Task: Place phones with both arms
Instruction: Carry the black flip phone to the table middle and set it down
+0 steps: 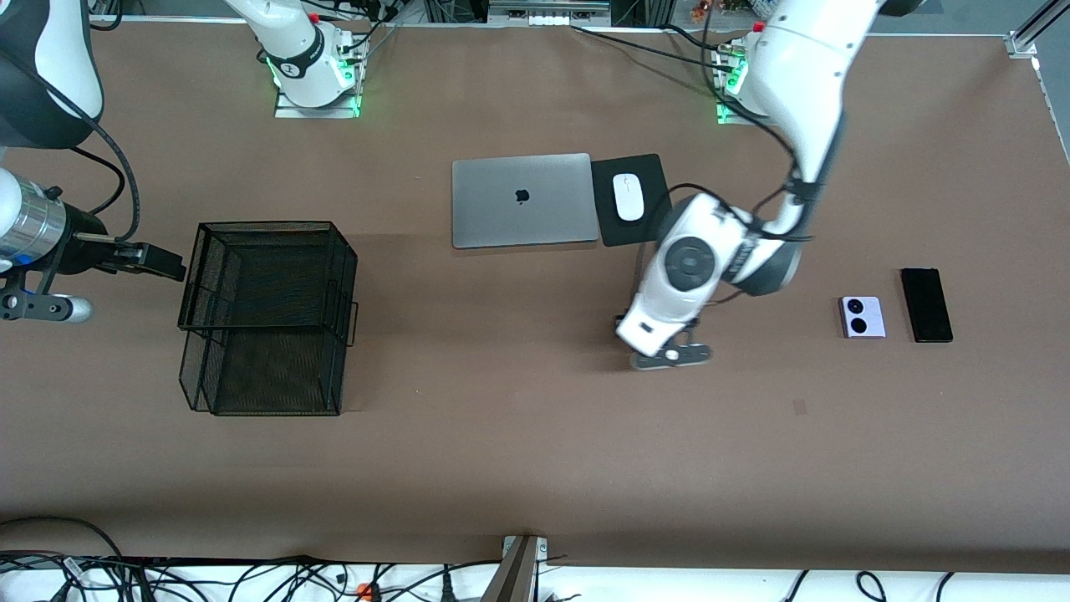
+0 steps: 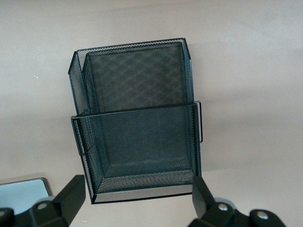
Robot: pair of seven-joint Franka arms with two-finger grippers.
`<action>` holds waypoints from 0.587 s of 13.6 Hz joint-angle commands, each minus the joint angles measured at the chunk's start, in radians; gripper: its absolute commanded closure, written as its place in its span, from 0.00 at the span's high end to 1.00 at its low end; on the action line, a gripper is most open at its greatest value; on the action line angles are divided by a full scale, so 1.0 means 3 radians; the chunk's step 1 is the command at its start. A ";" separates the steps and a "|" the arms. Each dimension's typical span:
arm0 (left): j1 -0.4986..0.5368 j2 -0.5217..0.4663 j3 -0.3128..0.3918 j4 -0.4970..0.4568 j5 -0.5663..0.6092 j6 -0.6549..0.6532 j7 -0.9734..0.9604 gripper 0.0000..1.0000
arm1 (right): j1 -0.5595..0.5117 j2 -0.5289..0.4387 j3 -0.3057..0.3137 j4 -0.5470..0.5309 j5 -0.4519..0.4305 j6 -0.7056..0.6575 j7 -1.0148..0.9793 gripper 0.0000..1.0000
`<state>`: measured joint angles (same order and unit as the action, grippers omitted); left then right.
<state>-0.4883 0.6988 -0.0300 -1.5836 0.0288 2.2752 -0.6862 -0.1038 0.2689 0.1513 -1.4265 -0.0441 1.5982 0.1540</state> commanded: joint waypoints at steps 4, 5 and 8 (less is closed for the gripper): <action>-0.0422 0.0742 0.0059 0.1135 -0.0341 -0.0078 -0.0555 0.00 | -0.0022 -0.0022 0.0007 0.0000 0.0065 -0.0005 -0.0002 1.00; -0.0473 0.0880 0.0059 0.1309 -0.0341 -0.0078 -0.0662 0.00 | -0.0022 -0.0022 0.0007 0.0000 0.0065 -0.0005 -0.0002 1.00; -0.0596 0.1142 0.0064 0.1673 -0.0341 -0.0037 -0.0832 0.00 | -0.0022 -0.0017 0.0007 0.0000 0.0065 -0.0005 -0.0002 1.00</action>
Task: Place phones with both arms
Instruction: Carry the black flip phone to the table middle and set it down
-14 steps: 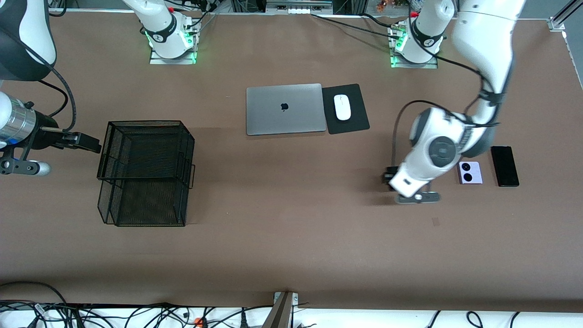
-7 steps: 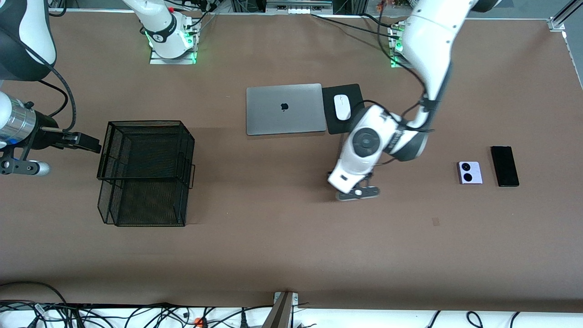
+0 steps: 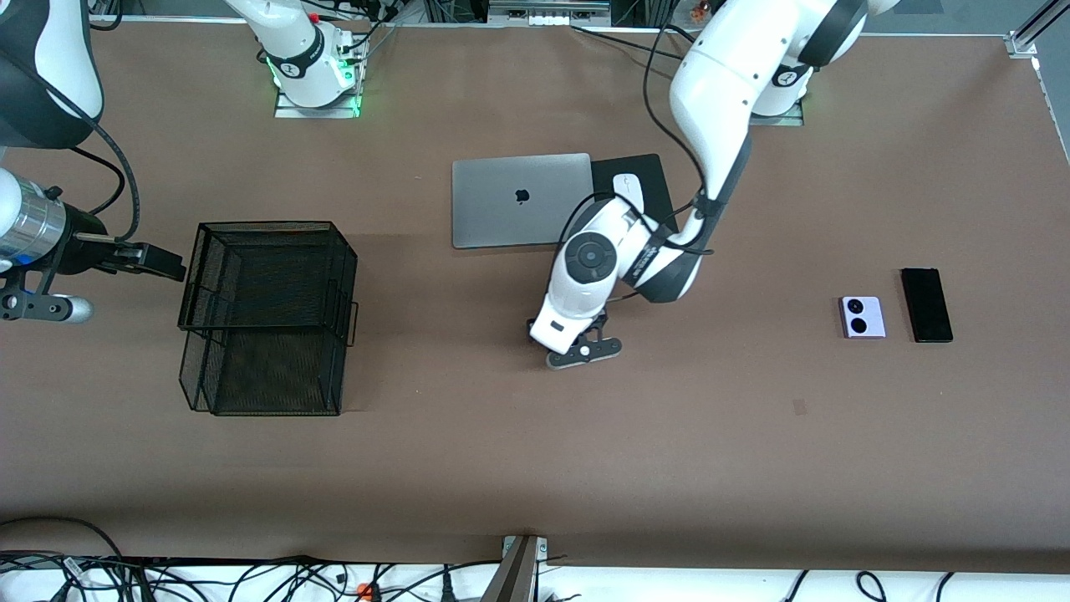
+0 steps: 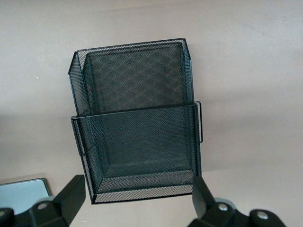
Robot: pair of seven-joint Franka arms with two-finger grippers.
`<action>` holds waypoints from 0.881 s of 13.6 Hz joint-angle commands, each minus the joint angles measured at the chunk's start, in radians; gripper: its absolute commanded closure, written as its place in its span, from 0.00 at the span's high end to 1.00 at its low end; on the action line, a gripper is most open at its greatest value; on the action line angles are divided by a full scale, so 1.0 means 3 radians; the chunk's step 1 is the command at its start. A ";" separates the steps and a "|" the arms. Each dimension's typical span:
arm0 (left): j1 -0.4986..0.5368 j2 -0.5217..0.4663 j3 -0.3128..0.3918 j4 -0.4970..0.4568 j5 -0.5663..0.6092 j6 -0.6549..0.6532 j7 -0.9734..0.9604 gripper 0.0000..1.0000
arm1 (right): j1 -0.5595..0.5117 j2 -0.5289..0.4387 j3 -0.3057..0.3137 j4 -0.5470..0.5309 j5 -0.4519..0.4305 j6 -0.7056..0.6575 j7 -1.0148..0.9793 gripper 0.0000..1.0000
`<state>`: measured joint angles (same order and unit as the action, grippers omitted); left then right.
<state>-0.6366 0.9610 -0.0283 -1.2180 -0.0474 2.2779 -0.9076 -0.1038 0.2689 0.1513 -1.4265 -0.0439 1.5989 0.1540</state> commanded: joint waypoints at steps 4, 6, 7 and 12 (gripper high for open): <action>-0.0240 0.0432 0.0058 0.0695 -0.0087 0.0077 -0.0084 0.00 | -0.0012 -0.0022 0.0007 0.0000 0.0065 -0.0007 0.0008 1.00; -0.0296 0.0437 0.0064 0.0695 -0.0072 0.0097 -0.0017 0.00 | -0.0012 -0.0022 0.0007 0.0000 0.0065 -0.0002 0.0014 1.00; -0.0307 0.0442 0.0069 0.0695 -0.0067 0.0097 -0.0002 0.00 | -0.0017 -0.0022 0.0007 0.0000 0.0065 -0.0007 0.0008 1.00; -0.0373 0.0494 0.0094 0.0695 -0.0062 0.0133 -0.0032 0.60 | 0.0003 -0.0022 0.0012 0.0005 0.0105 -0.0017 0.0049 1.00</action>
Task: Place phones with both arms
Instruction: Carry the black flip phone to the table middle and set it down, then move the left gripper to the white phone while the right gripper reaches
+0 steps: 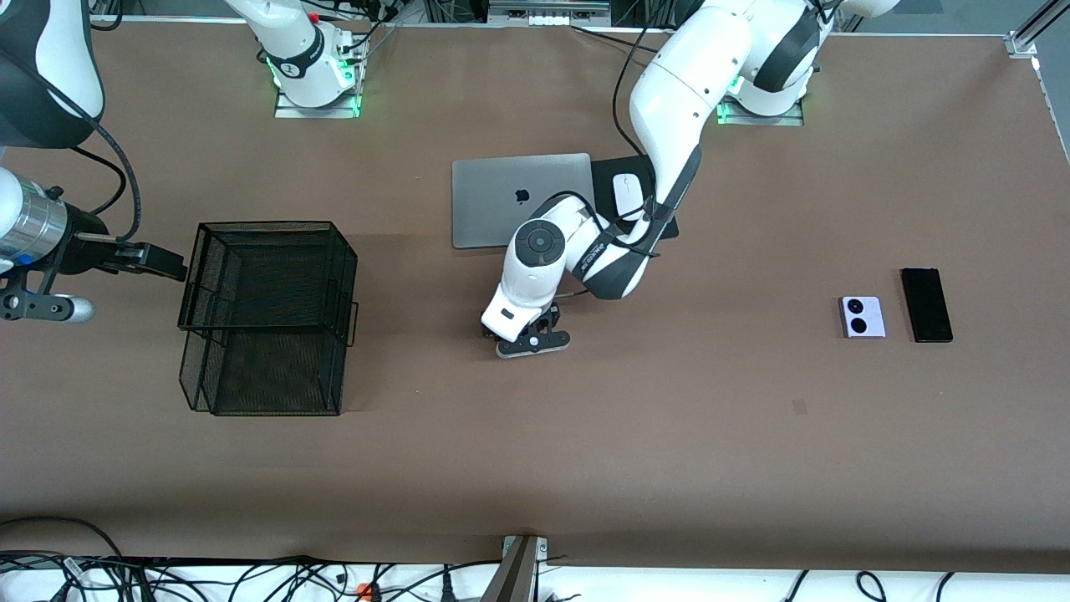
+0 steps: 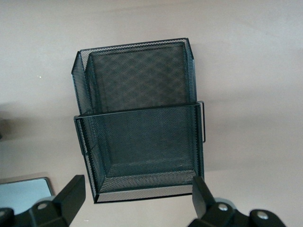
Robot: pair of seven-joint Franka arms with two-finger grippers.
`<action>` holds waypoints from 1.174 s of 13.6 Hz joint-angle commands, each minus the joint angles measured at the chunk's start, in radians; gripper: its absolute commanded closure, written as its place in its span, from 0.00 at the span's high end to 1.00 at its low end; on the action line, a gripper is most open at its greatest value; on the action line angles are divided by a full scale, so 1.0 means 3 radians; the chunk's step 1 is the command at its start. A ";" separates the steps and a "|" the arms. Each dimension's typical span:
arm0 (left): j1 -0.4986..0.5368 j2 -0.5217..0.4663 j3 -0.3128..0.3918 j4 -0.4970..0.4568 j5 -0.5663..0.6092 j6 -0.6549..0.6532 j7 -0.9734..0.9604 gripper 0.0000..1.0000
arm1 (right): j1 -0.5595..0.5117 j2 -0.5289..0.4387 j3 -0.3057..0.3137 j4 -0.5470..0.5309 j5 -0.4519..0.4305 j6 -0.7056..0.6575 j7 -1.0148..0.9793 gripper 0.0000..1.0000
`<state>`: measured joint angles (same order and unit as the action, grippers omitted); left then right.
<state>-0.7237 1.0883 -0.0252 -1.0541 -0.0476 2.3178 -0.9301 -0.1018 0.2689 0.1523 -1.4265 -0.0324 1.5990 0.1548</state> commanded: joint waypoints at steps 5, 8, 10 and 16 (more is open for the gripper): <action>-0.0093 0.0044 0.0094 0.0154 -0.0056 -0.0035 -0.0172 1.00 | -0.0003 -0.0022 0.0009 0.0005 0.0062 -0.0022 0.0052 1.00; 0.0070 -0.0129 0.0115 0.0170 -0.0056 -0.0698 -0.0086 1.00 | -0.0003 -0.0022 0.0009 0.0010 0.0062 -0.0033 0.0026 1.00; 0.0243 -0.0314 0.0130 0.0144 -0.0061 -0.1148 0.0378 1.00 | 0.0063 -0.0022 0.0024 0.0010 0.0036 -0.0033 0.0021 1.00; 0.0872 -0.0946 0.0140 -0.0676 0.0214 -0.1785 0.1477 1.00 | 0.0736 0.0401 0.0024 0.0397 0.0057 -0.0017 0.0592 0.99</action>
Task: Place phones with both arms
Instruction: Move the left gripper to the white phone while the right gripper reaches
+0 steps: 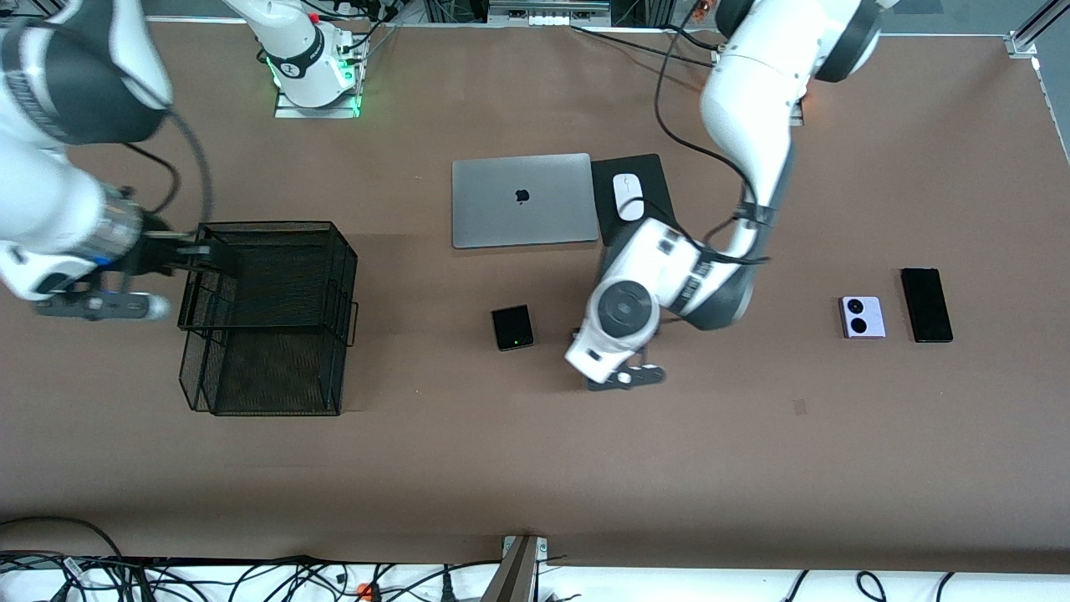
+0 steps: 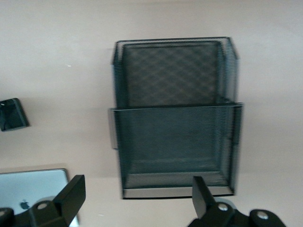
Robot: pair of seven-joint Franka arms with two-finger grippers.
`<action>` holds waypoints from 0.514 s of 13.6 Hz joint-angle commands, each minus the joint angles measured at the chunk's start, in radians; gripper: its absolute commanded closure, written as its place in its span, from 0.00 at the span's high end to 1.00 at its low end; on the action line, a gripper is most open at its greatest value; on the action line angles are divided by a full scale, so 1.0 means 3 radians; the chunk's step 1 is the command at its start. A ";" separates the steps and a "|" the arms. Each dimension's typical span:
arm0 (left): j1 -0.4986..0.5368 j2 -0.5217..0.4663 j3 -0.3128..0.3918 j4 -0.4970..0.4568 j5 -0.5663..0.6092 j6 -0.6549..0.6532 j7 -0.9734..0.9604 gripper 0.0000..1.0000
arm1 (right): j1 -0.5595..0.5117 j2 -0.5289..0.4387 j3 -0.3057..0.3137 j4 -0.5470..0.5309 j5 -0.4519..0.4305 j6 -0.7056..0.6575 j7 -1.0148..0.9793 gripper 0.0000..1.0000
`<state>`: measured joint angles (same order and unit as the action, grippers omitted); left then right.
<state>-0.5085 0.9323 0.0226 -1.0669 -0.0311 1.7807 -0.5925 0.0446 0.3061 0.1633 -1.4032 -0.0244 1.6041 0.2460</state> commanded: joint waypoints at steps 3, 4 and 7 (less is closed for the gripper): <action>0.0477 -0.0892 -0.0019 -0.1212 0.0359 0.0011 0.0894 1.00 | 0.0775 0.0661 -0.0017 0.0581 0.0020 0.0210 0.0524 1.00; 0.0599 -0.1050 -0.0024 -0.1422 0.0481 0.0026 0.1139 1.00 | 0.0888 0.0758 -0.0012 0.0592 0.0025 0.0383 0.0611 1.00; 0.1064 -0.1429 -0.0024 -0.1959 0.0692 0.0266 0.1784 1.00 | 0.1195 0.1075 -0.0012 0.0566 0.0040 0.0813 0.0918 1.00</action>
<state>-0.2688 0.6279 0.0306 -1.4774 0.1470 1.7902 -0.1648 0.3649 0.5581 0.1683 -1.2791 -0.0222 1.8118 0.4873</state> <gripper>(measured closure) 0.000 0.000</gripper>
